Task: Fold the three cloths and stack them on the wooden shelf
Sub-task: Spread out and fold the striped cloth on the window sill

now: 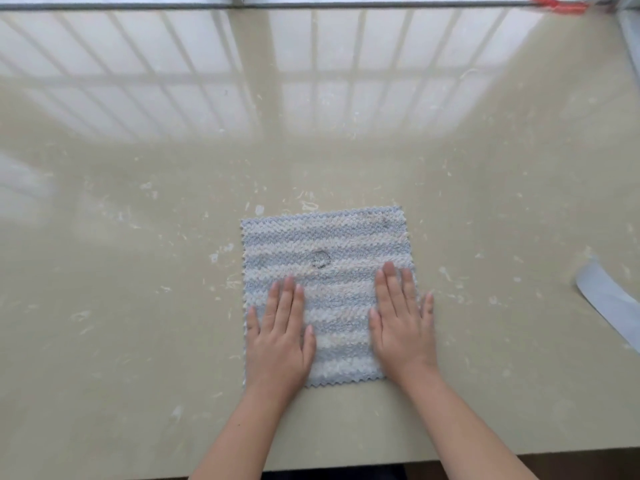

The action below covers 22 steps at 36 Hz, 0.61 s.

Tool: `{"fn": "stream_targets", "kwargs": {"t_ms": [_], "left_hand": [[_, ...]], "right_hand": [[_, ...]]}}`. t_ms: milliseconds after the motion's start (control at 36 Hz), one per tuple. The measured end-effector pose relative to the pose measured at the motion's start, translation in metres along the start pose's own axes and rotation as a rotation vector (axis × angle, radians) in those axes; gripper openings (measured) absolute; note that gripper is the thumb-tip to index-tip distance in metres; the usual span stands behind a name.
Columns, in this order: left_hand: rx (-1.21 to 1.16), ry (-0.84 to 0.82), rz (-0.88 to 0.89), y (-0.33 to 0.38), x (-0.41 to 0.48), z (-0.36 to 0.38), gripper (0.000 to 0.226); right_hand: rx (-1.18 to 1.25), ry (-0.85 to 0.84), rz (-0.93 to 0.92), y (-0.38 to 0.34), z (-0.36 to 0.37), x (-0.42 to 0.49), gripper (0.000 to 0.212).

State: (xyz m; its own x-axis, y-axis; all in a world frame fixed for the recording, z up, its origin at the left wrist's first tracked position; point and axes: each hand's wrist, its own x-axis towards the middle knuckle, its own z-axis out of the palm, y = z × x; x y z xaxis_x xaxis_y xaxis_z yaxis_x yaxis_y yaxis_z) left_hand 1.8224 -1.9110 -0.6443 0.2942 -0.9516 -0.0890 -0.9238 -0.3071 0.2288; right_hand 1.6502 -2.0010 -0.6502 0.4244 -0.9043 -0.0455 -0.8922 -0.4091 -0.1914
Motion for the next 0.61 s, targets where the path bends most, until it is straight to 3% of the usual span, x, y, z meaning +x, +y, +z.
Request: {"fn": "stream_targets", "kwargs": {"t_ms": [139, 250, 444, 611], "left_hand": [[0.001, -0.014, -0.082, -0.023, -0.007, -0.005, 0.059], [-0.042, 0.031, -0.177, -0.031, -0.018, -0.008, 0.058], [-0.076, 0.06, 0.157, 0.013, -0.024, 0.001, 0.054], [0.019, 0.002, 0.147, 0.023, -0.026, 0.01, 0.053]], "right_hand": [[0.01, 0.006, 0.157, 0.019, -0.005, -0.003, 0.059], [0.015, 0.053, 0.112, 0.008, -0.007, -0.009, 0.061], [0.02, 0.009, -0.12, -0.049, 0.002, -0.031, 0.055], [-0.037, -0.033, -0.209, -0.04, 0.009, -0.034, 0.053]]}}
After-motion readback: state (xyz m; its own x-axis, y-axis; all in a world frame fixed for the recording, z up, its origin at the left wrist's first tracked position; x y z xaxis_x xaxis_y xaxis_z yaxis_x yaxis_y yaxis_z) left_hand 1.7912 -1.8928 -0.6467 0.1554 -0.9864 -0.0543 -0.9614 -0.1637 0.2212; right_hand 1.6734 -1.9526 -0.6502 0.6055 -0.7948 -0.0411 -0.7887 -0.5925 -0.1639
